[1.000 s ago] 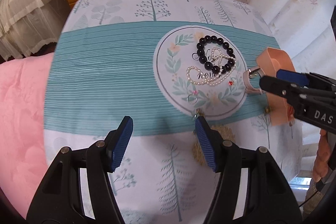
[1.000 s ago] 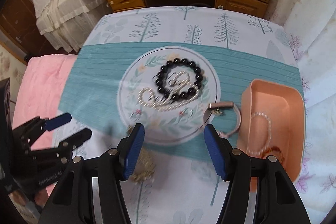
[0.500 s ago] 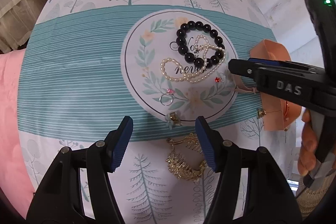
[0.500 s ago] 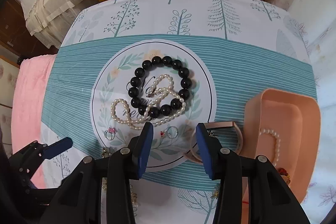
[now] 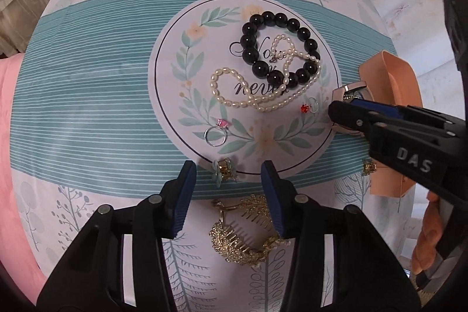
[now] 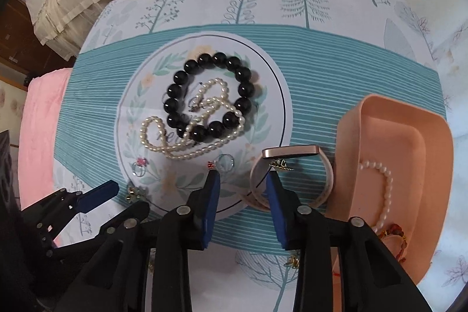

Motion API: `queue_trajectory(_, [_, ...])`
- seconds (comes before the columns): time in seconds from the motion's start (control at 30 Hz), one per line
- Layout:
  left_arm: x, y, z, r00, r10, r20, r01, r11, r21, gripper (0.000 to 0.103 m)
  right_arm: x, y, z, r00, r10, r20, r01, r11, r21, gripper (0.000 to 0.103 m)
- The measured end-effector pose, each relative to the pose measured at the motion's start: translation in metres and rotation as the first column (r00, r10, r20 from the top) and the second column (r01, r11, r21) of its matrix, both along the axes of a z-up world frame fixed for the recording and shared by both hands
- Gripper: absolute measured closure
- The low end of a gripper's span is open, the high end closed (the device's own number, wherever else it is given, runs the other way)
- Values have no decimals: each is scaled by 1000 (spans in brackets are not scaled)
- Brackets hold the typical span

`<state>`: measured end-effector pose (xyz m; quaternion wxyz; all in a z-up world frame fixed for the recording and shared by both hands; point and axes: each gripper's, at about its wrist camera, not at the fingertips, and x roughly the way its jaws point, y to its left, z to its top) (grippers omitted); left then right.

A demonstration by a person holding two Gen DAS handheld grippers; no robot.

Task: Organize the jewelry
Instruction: 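Grasp the pink-strap watch with the right tool while the left tool grasps a small gold pin, then carry the watch in the right tool and the gold pin in the left tool over the pink tray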

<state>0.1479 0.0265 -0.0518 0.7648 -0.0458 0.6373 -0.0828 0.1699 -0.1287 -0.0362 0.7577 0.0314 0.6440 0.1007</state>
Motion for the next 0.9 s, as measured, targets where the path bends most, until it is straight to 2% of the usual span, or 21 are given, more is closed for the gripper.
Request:
queue_trajectory(0.3, [3,-2,-5,1000,3,-18,-3,1000,8,75,2,5,-18,1000,-6,0,6,999,-51,86])
queue_trajectory(0.37, [3,-4,-6,1000,0,-18,0,1000,15,80,0,5,-18,1000,-3,3,3,998,-55,95])
queue_trajectory(0.47, [3,-6,-8,1000,5,-17,-5,1000,27,87,-2,6,-18,1000,4,14,-3,998,-64,97])
queue_trajectory(0.67, [1,-8,-7,1000,7,-6,-7,999,50,88,-12,6,-11,999,20,41,-17,998,-62,99])
queue_trajectory(0.9, [2,-9,-7,999,13,-33,-11,998,62,88,-25,6,5,997,30,64,-28,999,-38,99])
